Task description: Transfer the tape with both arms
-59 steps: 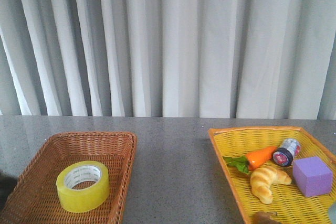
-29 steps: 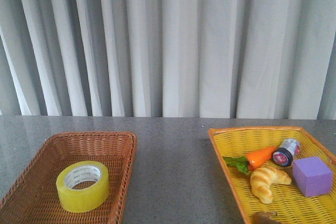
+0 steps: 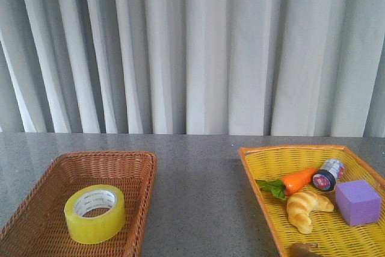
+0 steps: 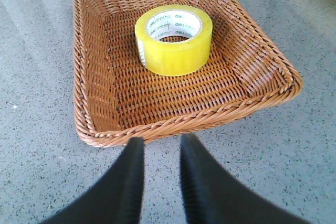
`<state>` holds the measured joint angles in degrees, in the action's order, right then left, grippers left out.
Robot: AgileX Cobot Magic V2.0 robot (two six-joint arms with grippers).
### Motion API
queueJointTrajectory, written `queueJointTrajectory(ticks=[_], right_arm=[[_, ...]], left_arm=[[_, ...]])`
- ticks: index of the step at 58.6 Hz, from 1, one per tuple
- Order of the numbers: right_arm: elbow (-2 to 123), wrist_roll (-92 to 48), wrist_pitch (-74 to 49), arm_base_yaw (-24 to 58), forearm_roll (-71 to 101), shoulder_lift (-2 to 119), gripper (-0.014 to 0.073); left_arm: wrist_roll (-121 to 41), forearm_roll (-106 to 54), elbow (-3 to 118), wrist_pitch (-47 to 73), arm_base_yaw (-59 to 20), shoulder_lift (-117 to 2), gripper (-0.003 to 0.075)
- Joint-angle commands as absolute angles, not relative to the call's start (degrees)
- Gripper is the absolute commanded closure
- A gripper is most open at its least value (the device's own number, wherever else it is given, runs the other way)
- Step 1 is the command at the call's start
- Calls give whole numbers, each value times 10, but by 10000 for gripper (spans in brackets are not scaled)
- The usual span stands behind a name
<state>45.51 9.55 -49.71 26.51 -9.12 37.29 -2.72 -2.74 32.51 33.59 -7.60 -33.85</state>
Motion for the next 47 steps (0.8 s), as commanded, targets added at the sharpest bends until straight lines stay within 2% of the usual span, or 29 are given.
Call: queueJointTrajectory(ticks=[1, 7, 37, 47], right_arm=[[470, 91, -464, 261, -103, 375, 535], [470, 91, -464, 261, -103, 375, 605], [470, 92, -466, 261, -103, 375, 601], [470, 92, -468, 261, -101, 375, 601]], left_arm=[[-21, -34, 340, 291, -76, -339, 711], [-21, -34, 340, 289, -76, -339, 727], [-21, -33, 339, 295, -76, -338, 727], [-25, -20, 283, 275, -73, -267, 727]])
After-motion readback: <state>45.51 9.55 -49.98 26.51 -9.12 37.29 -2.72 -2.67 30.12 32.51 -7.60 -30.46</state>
